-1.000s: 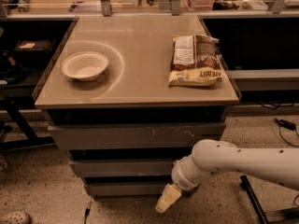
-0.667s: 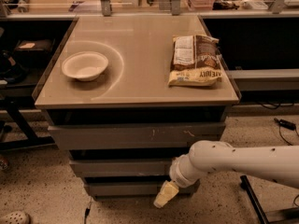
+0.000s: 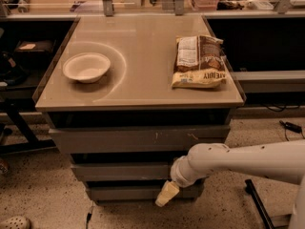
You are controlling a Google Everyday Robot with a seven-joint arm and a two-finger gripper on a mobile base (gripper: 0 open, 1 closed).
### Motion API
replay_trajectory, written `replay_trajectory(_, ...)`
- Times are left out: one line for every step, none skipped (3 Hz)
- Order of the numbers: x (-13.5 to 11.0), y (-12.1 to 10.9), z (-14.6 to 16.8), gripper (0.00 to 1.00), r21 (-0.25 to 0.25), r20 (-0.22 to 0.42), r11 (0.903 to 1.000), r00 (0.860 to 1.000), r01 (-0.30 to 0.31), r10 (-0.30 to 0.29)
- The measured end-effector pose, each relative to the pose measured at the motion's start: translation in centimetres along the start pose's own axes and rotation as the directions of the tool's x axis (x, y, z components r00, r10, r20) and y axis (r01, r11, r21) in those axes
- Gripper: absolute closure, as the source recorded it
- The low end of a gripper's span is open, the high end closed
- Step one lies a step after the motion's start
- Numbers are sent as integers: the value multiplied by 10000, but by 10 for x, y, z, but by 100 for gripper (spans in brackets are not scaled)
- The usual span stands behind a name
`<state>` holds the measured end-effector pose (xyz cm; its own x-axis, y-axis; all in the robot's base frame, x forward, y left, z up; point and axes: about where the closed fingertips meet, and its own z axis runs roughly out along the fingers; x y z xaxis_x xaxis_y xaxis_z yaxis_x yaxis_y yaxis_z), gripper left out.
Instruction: Open middle drawer
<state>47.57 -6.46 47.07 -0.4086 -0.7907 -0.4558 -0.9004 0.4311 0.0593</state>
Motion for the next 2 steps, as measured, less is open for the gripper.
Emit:
replay_trajectory(-1,-26,23,0,217,-4,9997,9999,115,-114)
replay_trajectory(1,-31,34,0,142,-23,9998,9999,154,-154)
